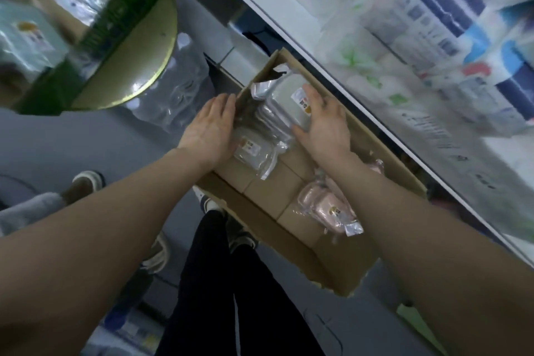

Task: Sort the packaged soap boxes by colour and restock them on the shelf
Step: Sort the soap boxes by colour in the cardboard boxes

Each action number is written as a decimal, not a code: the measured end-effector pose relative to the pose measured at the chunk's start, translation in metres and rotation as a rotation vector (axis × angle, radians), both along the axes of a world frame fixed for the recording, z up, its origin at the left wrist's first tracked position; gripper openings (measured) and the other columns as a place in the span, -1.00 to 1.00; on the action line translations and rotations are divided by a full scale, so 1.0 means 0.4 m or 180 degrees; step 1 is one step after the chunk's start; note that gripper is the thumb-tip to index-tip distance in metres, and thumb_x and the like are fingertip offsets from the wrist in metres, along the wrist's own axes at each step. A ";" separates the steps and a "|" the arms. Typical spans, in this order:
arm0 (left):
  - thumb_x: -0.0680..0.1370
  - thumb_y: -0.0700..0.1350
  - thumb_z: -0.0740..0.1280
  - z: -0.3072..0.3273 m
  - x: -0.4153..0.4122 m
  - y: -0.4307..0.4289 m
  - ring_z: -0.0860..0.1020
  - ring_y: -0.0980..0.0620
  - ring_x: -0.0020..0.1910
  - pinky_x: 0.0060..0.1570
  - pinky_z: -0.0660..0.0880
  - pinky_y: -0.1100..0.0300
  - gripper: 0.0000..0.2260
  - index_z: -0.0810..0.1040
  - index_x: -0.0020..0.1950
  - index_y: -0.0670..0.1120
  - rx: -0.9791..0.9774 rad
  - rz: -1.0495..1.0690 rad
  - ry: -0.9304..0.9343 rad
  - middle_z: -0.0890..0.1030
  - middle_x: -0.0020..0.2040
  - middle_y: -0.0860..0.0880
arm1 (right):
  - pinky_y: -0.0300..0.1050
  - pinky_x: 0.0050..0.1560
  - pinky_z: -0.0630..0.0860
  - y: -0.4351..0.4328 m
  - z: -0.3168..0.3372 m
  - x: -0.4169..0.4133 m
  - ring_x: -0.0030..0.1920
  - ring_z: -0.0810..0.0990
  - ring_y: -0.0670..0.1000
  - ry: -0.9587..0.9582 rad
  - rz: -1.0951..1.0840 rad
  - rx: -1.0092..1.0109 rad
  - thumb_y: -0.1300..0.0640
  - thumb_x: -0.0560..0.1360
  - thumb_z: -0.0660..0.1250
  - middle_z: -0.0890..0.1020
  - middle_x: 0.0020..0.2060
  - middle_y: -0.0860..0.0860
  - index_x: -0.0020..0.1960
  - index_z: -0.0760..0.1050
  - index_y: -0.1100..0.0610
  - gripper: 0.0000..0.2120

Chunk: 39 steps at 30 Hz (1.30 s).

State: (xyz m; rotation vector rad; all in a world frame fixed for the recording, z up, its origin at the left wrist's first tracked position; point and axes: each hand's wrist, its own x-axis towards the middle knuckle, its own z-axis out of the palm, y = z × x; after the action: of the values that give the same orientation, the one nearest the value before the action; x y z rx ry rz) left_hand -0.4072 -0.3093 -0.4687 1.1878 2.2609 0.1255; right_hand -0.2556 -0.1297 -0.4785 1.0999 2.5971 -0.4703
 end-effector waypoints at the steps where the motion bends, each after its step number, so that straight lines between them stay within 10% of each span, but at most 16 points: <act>1: 0.55 0.05 0.31 -0.010 -0.004 -0.003 0.13 -0.17 0.50 0.47 0.16 -0.03 -0.24 -0.06 0.58 -0.12 -0.0061 0.0026 -0.0077 0.11 0.54 -0.16 | 0.14 0.24 0.41 -0.002 -0.011 -0.014 0.30 0.34 0.27 -0.0075 0.0027 0.0023 -0.11 0.48 0.39 0.33 0.32 0.26 0.57 0.05 -0.07 -0.22; 16: 0.57 -0.01 0.28 0.024 -0.019 -0.014 0.29 -0.16 0.39 0.34 0.35 -0.03 -0.34 0.02 0.57 -0.10 -0.0233 -0.0088 -0.0199 0.23 0.48 -0.12 | 0.12 0.27 0.38 0.010 0.033 -0.026 0.37 0.32 0.23 -0.0769 0.0704 0.0369 -0.14 0.53 0.30 0.23 0.45 0.21 0.57 0.00 0.06 -0.23; 39: 0.57 0.01 0.30 0.537 -0.289 -0.202 0.37 -0.12 0.36 0.29 0.35 0.04 -0.49 0.29 0.49 -0.06 0.0300 -0.0333 0.0948 0.39 0.41 -0.09 | 0.15 0.11 0.43 -0.167 0.600 -0.263 0.14 0.50 0.28 0.0547 0.1767 0.0987 -0.11 0.48 0.36 0.49 0.22 0.23 0.47 0.30 0.17 -0.33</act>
State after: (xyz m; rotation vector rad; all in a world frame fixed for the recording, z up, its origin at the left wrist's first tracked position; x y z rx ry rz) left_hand -0.5228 -0.3901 -0.2538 1.4539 2.4629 0.0148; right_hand -0.3608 -0.1965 -0.2384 0.3757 3.0309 -0.0338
